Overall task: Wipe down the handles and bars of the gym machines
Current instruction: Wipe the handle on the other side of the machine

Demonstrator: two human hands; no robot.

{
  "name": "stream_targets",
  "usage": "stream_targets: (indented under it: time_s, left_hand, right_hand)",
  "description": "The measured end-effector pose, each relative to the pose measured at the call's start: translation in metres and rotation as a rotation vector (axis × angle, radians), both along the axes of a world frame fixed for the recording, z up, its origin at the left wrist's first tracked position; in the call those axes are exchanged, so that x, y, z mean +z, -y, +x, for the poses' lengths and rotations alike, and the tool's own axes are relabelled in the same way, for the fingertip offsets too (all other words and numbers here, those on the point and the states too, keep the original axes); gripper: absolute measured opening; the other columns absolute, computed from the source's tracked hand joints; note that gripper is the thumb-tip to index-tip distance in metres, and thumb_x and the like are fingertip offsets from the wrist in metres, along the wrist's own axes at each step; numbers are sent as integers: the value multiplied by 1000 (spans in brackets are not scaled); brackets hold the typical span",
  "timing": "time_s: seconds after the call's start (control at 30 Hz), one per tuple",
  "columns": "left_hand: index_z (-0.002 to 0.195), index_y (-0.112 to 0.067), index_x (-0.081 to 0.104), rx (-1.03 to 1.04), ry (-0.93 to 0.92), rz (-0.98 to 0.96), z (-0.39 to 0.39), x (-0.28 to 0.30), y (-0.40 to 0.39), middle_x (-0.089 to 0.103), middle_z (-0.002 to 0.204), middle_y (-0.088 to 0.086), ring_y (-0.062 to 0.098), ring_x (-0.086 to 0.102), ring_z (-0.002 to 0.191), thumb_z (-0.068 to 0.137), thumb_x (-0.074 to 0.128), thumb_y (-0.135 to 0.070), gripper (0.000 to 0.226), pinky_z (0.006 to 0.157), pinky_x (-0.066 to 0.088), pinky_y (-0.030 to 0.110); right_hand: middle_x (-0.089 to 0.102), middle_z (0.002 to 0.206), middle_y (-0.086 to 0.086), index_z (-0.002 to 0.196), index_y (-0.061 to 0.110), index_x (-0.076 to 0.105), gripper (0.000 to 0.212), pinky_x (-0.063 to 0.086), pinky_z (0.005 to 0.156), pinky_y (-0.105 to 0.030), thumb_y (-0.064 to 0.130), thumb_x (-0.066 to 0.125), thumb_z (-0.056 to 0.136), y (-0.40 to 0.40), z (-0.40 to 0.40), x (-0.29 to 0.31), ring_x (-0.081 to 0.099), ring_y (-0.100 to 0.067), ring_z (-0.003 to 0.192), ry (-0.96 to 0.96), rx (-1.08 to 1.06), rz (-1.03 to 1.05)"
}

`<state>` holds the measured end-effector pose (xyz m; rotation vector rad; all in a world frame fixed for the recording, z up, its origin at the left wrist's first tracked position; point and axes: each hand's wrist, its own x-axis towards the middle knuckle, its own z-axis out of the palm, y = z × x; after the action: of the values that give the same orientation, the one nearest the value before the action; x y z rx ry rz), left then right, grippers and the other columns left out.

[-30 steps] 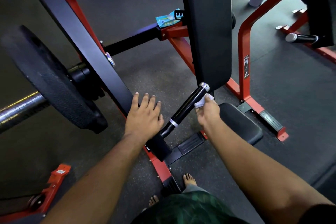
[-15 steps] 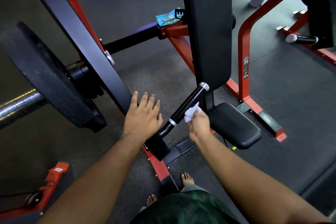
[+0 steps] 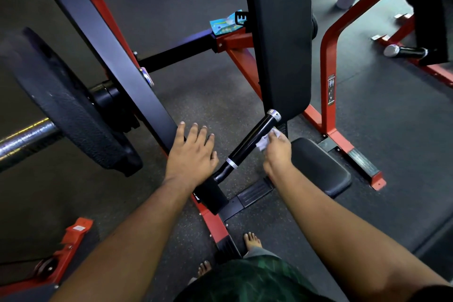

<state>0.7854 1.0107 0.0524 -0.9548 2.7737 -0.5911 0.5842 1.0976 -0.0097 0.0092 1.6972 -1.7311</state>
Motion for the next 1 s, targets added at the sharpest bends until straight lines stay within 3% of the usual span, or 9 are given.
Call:
stream_targets:
  time_s: [0.17,0.23,0.33,0.47,0.57,0.67,0.73,0.83,1.0]
  left_hand:
    - [150,-19,51,10,5,-3,0,0,0,48,155,8,31,37,146,102,31,-48,60,122,11,58]
    - [149,-19,52,13,-1,4,0,0,1,49,155,8,31,38,146,101,33,-48,59,122,12,59]
    - [150,-20,51,14,2,11,-2,-1,0,48,155,7,30,37,146,100,33,-49,60,122,11,58]
    - [150,-19,51,11,7,4,-1,-1,1,49,155,7,30,38,146,101,32,-48,60,122,11,58]
    - [146,-18,56,5,-8,2,0,-3,1,52,153,8,31,41,144,101,32,-47,59,122,14,58]
    - [148,-18,54,5,4,7,-1,-2,0,50,154,9,31,40,145,101,31,-48,59,122,13,58]
    - [150,-19,51,6,10,9,-1,-1,0,48,156,8,31,37,146,102,30,-48,60,122,12,59]
    - [149,-19,52,9,3,5,0,-1,0,49,156,8,31,38,146,101,32,-48,60,122,12,59]
    - [151,-19,49,8,5,15,0,-2,1,46,157,9,31,36,147,102,31,-49,61,123,11,59]
  right_hand:
    - [69,72,-2,95,16,68,25,44,100,-37,13,47,108,-15,41,-9,64,-12,76,122,34,80]
    - [73,85,-7,111,9,69,20,52,89,-33,15,50,107,-27,61,-20,65,-13,75,124,124,92]
    - [69,77,-16,93,6,72,29,50,62,-27,16,49,108,-48,75,-31,60,-20,60,23,407,143]
    - [77,95,-6,104,18,73,23,59,82,-44,20,50,106,-44,31,-25,74,-32,93,-134,221,255]
    - [67,105,9,126,21,68,31,50,86,-31,16,46,104,-23,-9,4,64,-15,96,-578,13,327]
    - [54,124,-3,131,14,58,42,47,85,-33,-4,41,97,-5,-11,11,59,-23,108,-1065,338,327]
    - [44,150,-9,137,8,56,62,38,115,-47,-18,46,81,-5,-1,-12,41,-34,142,-1298,603,406]
    - [41,158,-14,142,4,55,70,10,127,-48,-23,52,77,-18,23,-34,20,-29,154,-1329,742,363]
    - [54,148,-13,136,6,61,51,27,123,-46,-6,44,89,-41,37,-31,40,-27,145,-1494,1026,54]
